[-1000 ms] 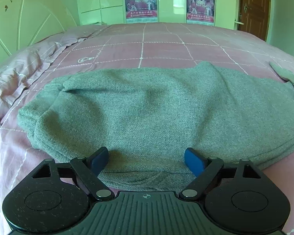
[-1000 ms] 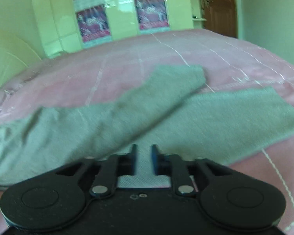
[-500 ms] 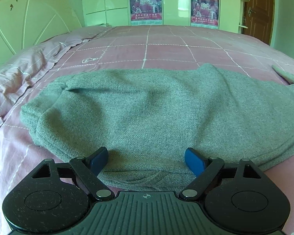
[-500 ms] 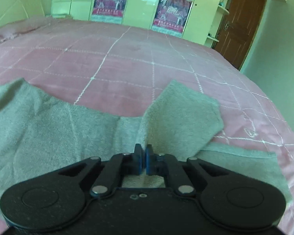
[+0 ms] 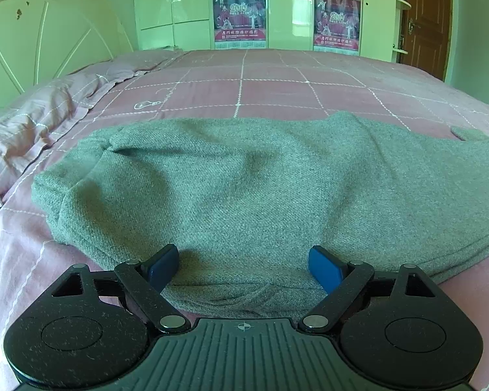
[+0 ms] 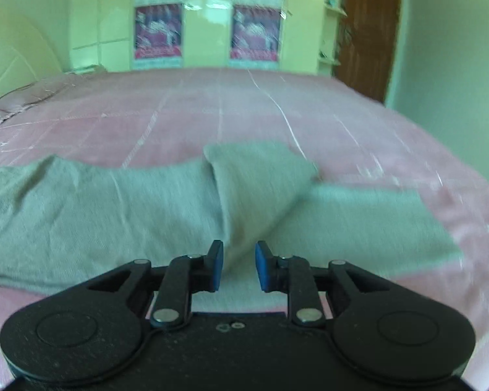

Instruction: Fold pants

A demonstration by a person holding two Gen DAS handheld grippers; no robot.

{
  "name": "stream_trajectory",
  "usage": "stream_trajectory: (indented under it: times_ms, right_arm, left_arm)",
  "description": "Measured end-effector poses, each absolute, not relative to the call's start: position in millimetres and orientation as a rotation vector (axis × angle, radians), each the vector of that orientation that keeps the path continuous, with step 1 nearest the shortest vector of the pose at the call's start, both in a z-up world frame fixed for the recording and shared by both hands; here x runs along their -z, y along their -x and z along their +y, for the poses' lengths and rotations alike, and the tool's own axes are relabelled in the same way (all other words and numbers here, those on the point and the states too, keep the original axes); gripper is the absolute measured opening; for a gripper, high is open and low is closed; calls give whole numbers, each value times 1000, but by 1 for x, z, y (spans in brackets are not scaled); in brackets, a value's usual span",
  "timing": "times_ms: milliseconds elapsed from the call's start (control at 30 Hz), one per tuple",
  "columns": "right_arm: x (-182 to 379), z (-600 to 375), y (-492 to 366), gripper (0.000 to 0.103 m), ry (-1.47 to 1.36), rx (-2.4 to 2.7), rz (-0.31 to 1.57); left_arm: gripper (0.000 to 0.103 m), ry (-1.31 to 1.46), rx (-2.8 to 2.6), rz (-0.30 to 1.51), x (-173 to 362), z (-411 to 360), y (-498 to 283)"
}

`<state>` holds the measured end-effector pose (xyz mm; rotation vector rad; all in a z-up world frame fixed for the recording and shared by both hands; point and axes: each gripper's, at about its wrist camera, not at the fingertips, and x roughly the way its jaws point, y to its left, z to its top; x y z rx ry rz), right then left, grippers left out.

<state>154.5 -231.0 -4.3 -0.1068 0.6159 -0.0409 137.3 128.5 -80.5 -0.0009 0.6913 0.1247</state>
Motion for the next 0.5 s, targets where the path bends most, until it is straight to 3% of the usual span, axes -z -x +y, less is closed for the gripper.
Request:
stream_trajectory:
  times_ms: [100,167,200,233,267,400,500]
  right_arm:
    - [2,-205,-190,21,293,22,599]
    - [12,-187,-221,44,479,32,637]
    - [19,-181,-232,45,583,44,657]
    - [24,-179,-240,29,656,55,665]
    - [20,-185,-243,0,647,52,665]
    - [-26,-265,-210,0,95,129,578]
    - [-10,-340,-159,0,-402,174,532]
  left_arm:
    - [87,1,-121,696,80,128,-137]
    - [87,2,-118,698,79,129,-138]
    - [87,3,-116,700,79,129,-138]
    - [87,3,-114,702,78,130,-138]
    - [87,5,-112,704,78,130,-139]
    - [87,8,-111,697,79,131,-138]
    - [87,7,-116,685,81,130,-137]
